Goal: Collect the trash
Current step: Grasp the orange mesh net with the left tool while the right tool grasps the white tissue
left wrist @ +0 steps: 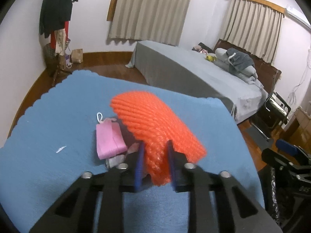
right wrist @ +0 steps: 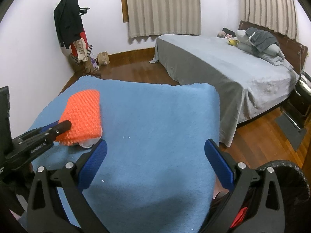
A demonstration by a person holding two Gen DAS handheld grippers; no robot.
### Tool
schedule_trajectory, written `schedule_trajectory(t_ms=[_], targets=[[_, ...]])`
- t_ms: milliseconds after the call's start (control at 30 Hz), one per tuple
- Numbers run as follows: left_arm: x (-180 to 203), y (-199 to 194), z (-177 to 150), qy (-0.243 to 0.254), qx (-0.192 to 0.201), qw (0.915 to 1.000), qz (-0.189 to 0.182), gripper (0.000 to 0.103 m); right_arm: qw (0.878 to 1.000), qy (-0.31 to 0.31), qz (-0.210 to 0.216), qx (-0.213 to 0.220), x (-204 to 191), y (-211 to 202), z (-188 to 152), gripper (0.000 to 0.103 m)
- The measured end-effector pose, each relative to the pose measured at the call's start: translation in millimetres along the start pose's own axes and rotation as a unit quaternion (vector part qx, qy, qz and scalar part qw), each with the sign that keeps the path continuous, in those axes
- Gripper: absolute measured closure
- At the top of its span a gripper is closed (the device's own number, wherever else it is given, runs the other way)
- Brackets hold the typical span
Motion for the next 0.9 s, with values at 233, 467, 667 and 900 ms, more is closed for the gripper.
schedule_trajectory(t_ms=[233, 467, 667, 900], targets=[[-3, -20, 5, -0.003, 0.026, 0.9997, 0.002, 0.088, 1.0, -0.003, 0.004, 0.011, -6, -2, 4, 0.005], [-20, -37, 10, -0.03, 0.041, 0.9987, 0.0, 0.088, 1.0, -0.015, 0.014, 0.015, -20, -3, 12, 0.005], [-34, -52, 11, -0.031, 0.061, 0.9973, 0.026, 0.088, 0.999, -0.02, 0.024, 0.016, -33, 3, 18, 0.005], [-62, -57, 8, -0.033, 0.061, 0.9959, 0.058, 0.088, 0.999, -0.021, 0.036, 0.018, -55, 17, 23, 0.005]])
Point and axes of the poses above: each gripper's, at about its wrist camera, not at the fingertips, and y roughly the way its jaws point, x to its right, z to its top, the point moved 2 cm from there along y, roughly the way its jaws point, and after that the axes turned 11 degrees about -y, right-handed, at the moved point
